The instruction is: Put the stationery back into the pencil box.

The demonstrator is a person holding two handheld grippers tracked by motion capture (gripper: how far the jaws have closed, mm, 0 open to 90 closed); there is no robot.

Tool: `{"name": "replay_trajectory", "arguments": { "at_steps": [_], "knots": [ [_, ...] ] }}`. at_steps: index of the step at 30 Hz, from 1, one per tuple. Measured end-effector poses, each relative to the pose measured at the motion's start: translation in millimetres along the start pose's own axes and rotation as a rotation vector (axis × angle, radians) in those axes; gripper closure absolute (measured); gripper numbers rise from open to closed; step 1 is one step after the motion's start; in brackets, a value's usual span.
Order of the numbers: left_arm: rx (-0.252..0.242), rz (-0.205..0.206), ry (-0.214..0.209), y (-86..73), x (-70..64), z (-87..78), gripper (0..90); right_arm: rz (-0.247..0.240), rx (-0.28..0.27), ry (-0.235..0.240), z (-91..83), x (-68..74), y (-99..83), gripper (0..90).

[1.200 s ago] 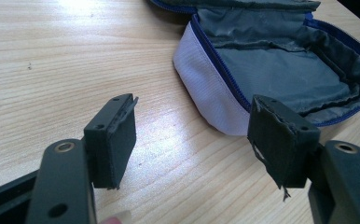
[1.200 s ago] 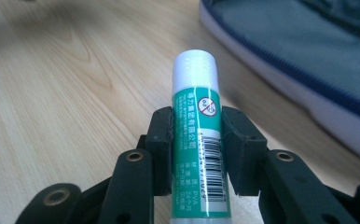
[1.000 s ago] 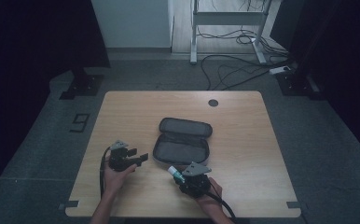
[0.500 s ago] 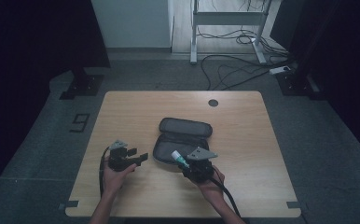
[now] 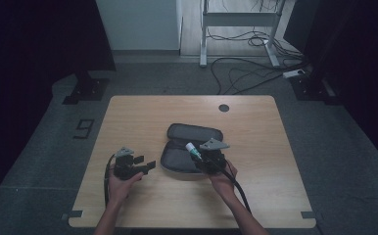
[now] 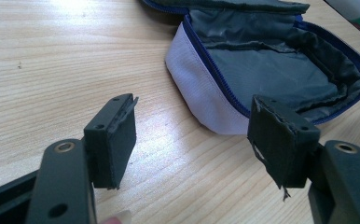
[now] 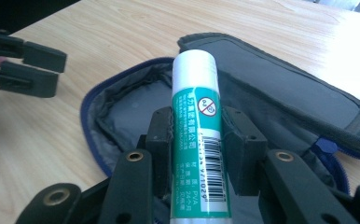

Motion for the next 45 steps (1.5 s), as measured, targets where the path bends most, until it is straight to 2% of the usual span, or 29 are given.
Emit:
{"name": "replay_trajectory", "arguments": {
  "at_steps": [7,13,19,24,34,45],
  "knots": [
    [0.006,-0.002,-0.007,-2.0,-0.7,1.4,32.3,0.02,0.014,-0.009,10.1,-6.4,-0.7,65.1],
    [0.014,0.0,-0.005,-3.0,-0.9,2.5,32.3,0.016,0.036,-0.014,21.6,-7.3,-3.0,65.1],
    [0.017,0.003,-0.002,-3.3,-0.6,2.0,32.3,0.001,0.076,-0.021,32.6,-5.6,-9.0,65.1],
    [0.009,-0.008,-0.009,-2.5,0.0,0.2,32.3,-0.03,0.108,-0.023,40.0,-3.2,-13.6,65.1],
    [0.022,-0.015,-0.014,-4.2,1.2,1.5,32.2,-0.073,0.147,-0.032,46.7,-1.6,-20.2,64.9],
    [0.024,-0.022,-0.021,-4.8,2.2,1.6,32.1,-0.076,0.182,-0.031,49.9,-2.1,-25.5,64.3]
  ]
}}
Point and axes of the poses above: each handheld gripper's, and its own axes: z roughly forward along the jaws, y roughly out of its top, x roughly to its left, the point moved 3 cm from there along z, roughly forward along the jaws, and after that the axes turned 7 degrees about -x, right-handed, at the moved point
